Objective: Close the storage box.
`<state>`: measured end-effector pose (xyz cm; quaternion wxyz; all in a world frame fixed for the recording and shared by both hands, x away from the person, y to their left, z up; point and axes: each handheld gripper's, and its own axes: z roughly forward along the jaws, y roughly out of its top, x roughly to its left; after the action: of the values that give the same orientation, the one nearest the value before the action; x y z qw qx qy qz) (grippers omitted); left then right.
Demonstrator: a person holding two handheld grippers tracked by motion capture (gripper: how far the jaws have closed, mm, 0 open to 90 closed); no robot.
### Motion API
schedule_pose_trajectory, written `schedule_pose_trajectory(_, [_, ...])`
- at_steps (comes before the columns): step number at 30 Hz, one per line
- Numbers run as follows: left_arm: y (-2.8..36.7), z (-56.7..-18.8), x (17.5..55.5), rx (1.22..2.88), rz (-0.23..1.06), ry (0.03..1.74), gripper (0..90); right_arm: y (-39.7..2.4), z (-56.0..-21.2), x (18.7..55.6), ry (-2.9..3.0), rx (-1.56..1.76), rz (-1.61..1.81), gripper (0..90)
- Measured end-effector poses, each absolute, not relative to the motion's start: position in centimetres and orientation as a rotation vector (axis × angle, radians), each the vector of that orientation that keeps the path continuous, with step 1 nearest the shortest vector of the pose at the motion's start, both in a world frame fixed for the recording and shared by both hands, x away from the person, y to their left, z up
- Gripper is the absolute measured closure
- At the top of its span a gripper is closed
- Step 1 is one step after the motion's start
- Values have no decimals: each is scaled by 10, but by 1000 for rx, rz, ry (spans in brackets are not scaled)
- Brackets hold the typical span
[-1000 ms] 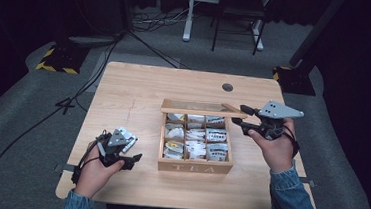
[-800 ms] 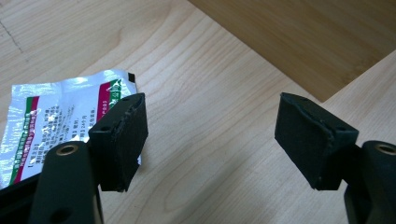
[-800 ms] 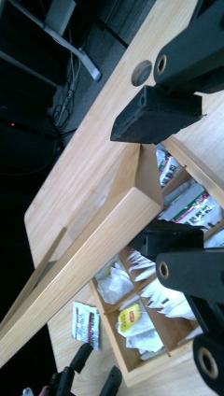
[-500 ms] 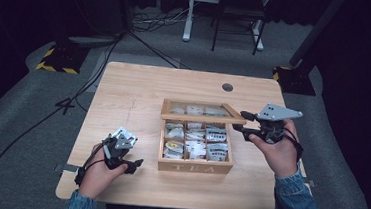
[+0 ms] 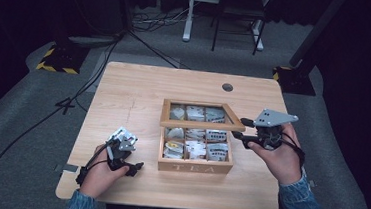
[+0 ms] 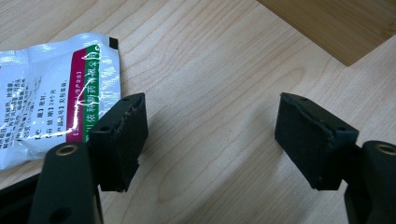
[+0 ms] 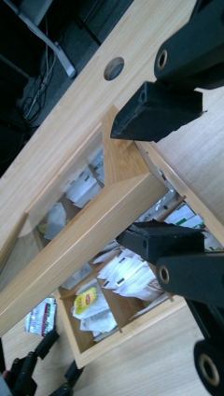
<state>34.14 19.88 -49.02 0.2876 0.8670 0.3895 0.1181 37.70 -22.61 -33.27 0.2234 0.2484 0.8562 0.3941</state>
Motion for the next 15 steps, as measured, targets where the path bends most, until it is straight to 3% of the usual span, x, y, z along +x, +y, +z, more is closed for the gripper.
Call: schedule_pose_trajectory(15, [200, -490, 342, 2316, 307, 1035, 264, -222, -339, 372, 2475, 691, 977, 457])
